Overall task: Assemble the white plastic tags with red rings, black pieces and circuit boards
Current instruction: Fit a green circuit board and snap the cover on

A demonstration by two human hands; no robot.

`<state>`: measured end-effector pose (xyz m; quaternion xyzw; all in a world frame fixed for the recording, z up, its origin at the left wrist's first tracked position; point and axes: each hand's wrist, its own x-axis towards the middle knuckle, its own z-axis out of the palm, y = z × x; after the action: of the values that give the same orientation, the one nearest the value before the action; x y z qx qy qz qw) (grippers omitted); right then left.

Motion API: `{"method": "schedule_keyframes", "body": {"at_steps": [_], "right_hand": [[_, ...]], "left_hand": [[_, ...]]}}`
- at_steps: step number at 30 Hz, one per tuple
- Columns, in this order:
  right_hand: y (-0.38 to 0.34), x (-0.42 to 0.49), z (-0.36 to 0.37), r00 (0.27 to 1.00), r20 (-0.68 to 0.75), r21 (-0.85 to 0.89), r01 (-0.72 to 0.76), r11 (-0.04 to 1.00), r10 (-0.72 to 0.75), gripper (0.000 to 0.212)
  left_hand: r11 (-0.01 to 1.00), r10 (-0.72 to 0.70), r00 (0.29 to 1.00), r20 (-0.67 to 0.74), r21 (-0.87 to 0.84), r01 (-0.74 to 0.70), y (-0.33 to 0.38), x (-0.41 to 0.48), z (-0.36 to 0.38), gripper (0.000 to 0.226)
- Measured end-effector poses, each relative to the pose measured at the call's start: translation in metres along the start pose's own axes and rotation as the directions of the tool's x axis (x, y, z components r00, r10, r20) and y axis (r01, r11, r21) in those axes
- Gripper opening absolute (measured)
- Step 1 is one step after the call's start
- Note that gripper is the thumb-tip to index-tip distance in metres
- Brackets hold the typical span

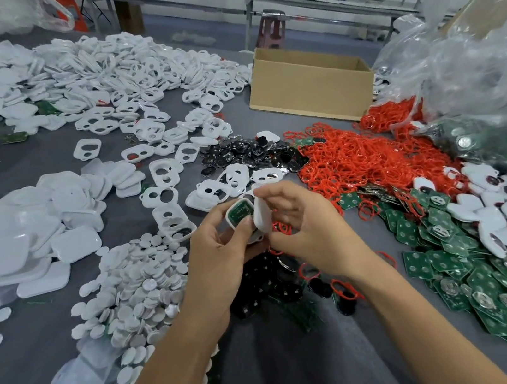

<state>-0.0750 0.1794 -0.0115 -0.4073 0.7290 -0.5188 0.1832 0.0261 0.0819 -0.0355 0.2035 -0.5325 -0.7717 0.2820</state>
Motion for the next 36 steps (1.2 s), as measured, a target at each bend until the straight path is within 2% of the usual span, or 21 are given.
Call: {"method": "schedule_keyframes", "body": {"at_steps": [6,9,11,14,17,28,32,36], "right_hand": [[-0.003,-0.001,0.0,1.0,-0.004,0.013,0.007,1.0,-0.007,0.051],[-0.01,-0.002,-0.005,0.996,-0.028,-0.15,0.084,0.985,-0.089,0.055],[-0.015,-0.003,-0.009,0.985,0.011,-0.283,0.169,0.944,-0.173,0.06],[-0.018,-0.005,-0.009,0.971,0.102,-0.355,0.239,0.904,-0.217,0.061],[-0.018,-0.005,-0.009,0.965,0.129,-0.445,0.261,0.857,-0.227,0.059],[-0.014,-0.003,-0.018,0.976,0.171,-0.486,0.202,0.85,-0.134,0.059],[-0.012,-0.002,-0.016,0.974,0.183,-0.498,0.206,0.842,-0.131,0.055],[-0.011,-0.002,-0.017,0.976,0.175,-0.487,0.203,0.849,-0.132,0.056]], "left_hand": [[0.999,0.015,1.0,-0.021,0.033,-0.014,0.001,-0.001,0.0,0.022],[0.999,-0.014,1.0,-0.002,0.037,0.014,0.001,-0.002,-0.001,0.019],[0.997,-0.068,0.998,0.008,0.036,0.068,0.002,-0.001,-0.002,0.016],[0.983,-0.181,0.983,0.036,0.015,0.181,0.004,0.0,-0.004,0.021],[0.974,-0.222,0.972,0.078,-0.016,0.224,0.009,0.0,-0.006,0.023],[0.919,-0.35,0.924,0.151,-0.135,0.37,0.012,0.002,-0.005,0.023],[0.924,-0.342,0.923,0.177,-0.116,0.365,0.011,0.001,-0.004,0.021],[0.952,-0.283,0.944,0.17,-0.073,0.298,0.007,-0.001,-0.004,0.015]]}}
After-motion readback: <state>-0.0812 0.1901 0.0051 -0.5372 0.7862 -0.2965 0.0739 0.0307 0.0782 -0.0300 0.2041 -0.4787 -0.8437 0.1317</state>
